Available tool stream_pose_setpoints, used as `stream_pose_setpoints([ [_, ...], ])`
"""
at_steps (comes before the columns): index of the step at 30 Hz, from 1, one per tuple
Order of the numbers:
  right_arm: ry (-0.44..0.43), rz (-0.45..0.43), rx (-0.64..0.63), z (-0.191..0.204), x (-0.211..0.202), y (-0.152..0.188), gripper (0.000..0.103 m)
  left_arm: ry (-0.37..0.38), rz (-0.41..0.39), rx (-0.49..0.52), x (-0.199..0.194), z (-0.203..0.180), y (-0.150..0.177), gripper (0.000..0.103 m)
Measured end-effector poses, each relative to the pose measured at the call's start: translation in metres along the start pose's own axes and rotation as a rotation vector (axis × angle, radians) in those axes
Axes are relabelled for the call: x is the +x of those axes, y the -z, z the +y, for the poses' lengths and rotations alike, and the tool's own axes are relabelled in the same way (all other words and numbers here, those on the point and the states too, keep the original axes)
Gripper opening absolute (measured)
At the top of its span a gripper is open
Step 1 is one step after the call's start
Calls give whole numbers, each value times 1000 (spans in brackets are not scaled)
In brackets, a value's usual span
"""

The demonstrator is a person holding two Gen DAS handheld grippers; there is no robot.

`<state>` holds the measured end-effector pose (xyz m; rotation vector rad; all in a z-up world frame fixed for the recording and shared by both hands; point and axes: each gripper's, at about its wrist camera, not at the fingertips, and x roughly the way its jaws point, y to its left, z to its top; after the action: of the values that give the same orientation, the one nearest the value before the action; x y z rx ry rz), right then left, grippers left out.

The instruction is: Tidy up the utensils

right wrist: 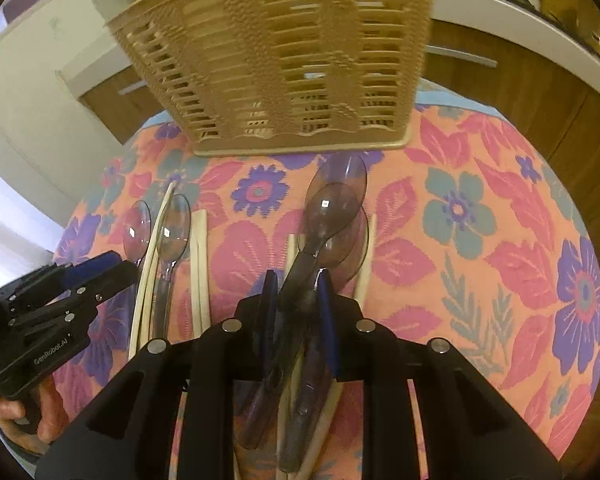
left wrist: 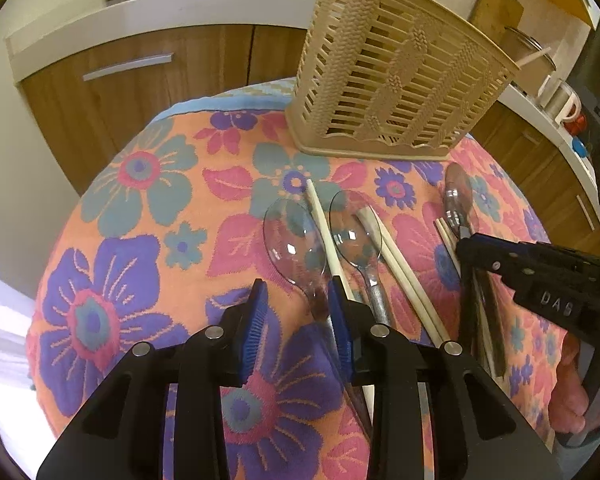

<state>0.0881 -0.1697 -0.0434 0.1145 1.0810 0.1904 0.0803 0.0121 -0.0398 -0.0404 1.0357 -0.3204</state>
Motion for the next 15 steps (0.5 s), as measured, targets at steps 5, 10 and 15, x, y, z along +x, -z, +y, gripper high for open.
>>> stream_pose_setpoints([
  [5,74,-12,-84,20,6,2,15,-28,-4,28,1,-6,0,30],
  [10,80,-37,-109,19,-2,8,5,-60,-17,66,0,-10,4,10],
  [15,11,-40,-74,2,-16,13,4,16,-26,41,-7,0,7,1],
])
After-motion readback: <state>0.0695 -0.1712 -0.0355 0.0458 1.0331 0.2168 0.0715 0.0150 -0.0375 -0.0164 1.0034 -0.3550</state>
